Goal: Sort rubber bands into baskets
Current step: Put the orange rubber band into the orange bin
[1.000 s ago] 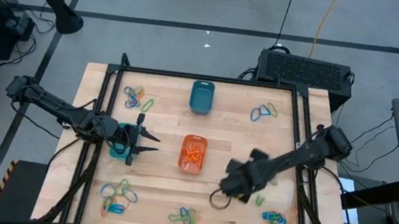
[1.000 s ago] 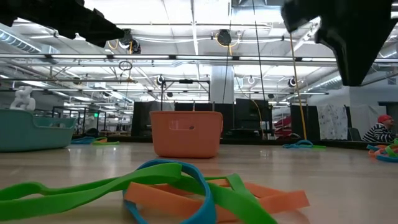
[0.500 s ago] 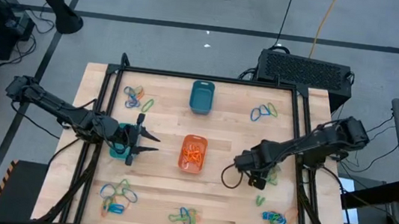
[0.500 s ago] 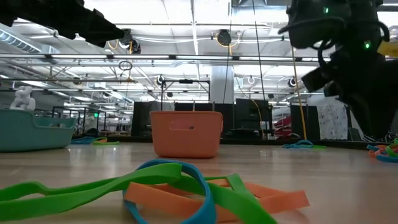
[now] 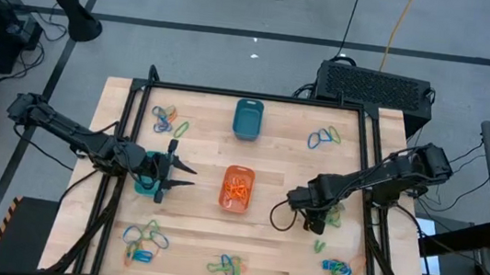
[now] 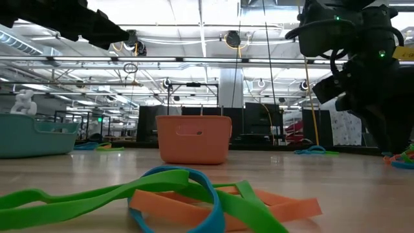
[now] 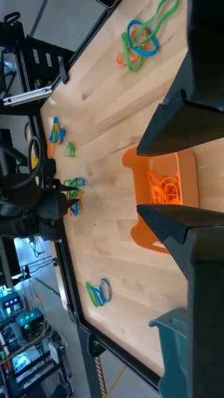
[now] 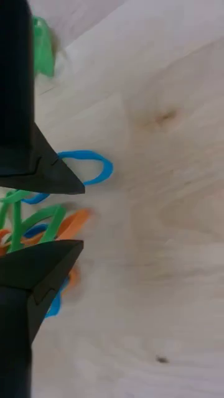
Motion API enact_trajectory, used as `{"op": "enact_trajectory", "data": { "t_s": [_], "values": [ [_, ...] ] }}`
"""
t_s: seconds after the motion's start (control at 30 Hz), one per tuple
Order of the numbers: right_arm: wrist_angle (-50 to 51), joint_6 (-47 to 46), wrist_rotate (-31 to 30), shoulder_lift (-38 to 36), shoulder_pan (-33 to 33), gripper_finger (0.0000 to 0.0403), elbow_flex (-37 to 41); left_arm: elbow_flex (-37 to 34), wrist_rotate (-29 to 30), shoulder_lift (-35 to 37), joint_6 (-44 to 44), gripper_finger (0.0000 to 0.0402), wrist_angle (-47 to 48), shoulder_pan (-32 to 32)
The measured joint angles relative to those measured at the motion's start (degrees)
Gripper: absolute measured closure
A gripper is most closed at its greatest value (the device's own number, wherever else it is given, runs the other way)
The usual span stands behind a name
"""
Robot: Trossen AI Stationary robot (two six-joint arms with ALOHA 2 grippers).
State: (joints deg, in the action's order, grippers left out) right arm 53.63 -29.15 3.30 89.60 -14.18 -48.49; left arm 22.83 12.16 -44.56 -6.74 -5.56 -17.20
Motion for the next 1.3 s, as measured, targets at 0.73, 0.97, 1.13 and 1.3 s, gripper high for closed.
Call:
{"op": "enact_trajectory", "data": {
  "t_s": [0.73,0.97,1.13,1.3],
  "values": [
    [-3.4,-0.2,1.4,0.1,3.5,0.0398,3.0,0.0,0.0,0.0,0.0,0.0258,0.0,0.0],
    [-1.8,1.2,2.9,0.1,4.8,0.0401,0.2,0.0,0.0,0.0,0.0,0.0258,0.0,0.0],
    [-0.2,1.4,1.9,0.1,4.8,0.0400,-5.2,0.0,0.0,0.0,-0.1,0.0258,0.0,0.0],
    [-2.5,0.7,-4.7,0.1,4.6,0.0400,-12.0,0.0,0.0,0.0,-0.1,0.0258,0.0,0.0]
  ]
}}
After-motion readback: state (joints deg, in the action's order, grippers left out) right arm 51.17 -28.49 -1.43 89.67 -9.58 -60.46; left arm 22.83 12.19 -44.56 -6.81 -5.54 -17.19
